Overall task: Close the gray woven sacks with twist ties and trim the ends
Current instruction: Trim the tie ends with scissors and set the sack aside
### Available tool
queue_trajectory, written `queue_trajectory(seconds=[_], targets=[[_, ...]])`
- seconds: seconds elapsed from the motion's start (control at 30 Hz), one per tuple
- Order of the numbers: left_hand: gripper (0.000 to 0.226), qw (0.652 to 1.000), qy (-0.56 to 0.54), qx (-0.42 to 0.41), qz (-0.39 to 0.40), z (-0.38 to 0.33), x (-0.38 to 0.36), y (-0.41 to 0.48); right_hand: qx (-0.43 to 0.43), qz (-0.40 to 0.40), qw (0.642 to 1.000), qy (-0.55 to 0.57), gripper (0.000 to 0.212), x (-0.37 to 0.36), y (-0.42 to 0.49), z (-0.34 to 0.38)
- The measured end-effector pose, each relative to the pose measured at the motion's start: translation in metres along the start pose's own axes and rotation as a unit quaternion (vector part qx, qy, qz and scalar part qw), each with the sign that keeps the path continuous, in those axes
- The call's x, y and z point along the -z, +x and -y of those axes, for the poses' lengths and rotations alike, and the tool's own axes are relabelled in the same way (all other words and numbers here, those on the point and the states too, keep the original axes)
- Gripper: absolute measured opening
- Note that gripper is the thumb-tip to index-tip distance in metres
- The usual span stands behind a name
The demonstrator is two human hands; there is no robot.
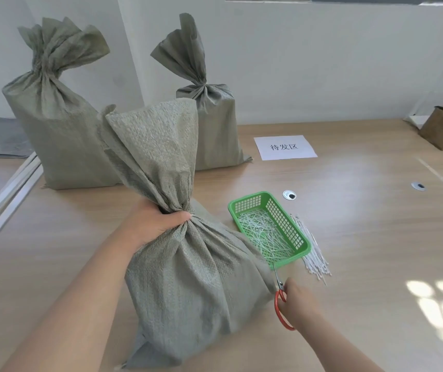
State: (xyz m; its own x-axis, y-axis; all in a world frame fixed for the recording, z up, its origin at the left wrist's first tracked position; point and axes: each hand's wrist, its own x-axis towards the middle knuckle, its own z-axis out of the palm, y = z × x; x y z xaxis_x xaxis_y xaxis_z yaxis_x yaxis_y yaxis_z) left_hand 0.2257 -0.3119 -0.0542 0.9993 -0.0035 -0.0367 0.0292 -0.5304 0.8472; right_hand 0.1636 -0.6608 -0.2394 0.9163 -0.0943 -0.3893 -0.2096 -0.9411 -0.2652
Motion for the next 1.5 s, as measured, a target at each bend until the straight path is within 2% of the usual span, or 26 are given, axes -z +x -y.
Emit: queue_trajectory(seconds=[0.3,0.43,0.57,0.73,0.87,0.9,1.0,1.07,1.13,1.23,1.3,1.4,1.5], targets=[[0.043,1.0,0.001,-0.001,-0.015,-0.003,-0.001,-0.004,-0.051,0.032,0.998,0.023,0.025,-0.044,-0.004,-0.015],[0.052,1.0,-0.006,-0.003,-0.008,-0.009,0.0,-0.008,-0.065,0.039,0.997,0.026,0.024,-0.056,-0.009,-0.018],[0.054,1.0,-0.011,-0.002,-0.001,-0.009,-0.001,-0.007,-0.072,0.038,0.997,0.015,0.006,-0.059,-0.009,-0.018],[0.055,1.0,-0.015,-0.005,-0.011,-0.008,-0.002,-0.007,-0.069,0.05,0.996,0.001,0.01,-0.059,-0.007,-0.016],[0.073,1.0,-0.021,0.004,0.004,-0.01,0.004,-0.01,-0.062,0.073,0.995,-0.02,0.008,-0.051,-0.003,-0.017],[0.072,1.0,-0.02,0.008,0.009,-0.011,0.006,-0.011,-0.06,0.07,0.995,-0.022,0.01,-0.046,-0.002,-0.016],[0.044,1.0,-0.025,0.006,0.007,-0.013,0.01,-0.013,-0.053,0.025,0.998,0.022,0.032,-0.021,0.004,-0.006],[0.042,1.0,-0.031,0.002,0.001,-0.015,0.011,-0.015,-0.031,-0.027,0.997,0.069,0.037,0.002,0.008,0.006],[0.051,0.999,-0.039,-0.003,-0.006,-0.016,0.014,-0.017,0.009,-0.077,0.987,0.143,0.035,0.027,0.008,0.022],[0.058,0.999,-0.034,-0.017,-0.001,-0.013,0.018,-0.025,0.113,-0.103,0.969,0.192,0.038,0.064,0.003,0.052],[0.058,0.998,-0.054,-0.016,-0.005,-0.007,0.018,-0.032,0.176,-0.082,0.954,0.229,0.038,0.084,-0.004,0.071],[0.041,0.996,-0.063,-0.028,-0.064,0.005,0.018,-0.045,0.238,0.002,0.914,0.327,0.037,0.108,-0.022,0.097],[0.053,0.988,-0.095,-0.039,-0.114,0.02,0.018,-0.066,0.282,0.079,0.884,0.364,0.053,0.118,-0.034,0.112]])
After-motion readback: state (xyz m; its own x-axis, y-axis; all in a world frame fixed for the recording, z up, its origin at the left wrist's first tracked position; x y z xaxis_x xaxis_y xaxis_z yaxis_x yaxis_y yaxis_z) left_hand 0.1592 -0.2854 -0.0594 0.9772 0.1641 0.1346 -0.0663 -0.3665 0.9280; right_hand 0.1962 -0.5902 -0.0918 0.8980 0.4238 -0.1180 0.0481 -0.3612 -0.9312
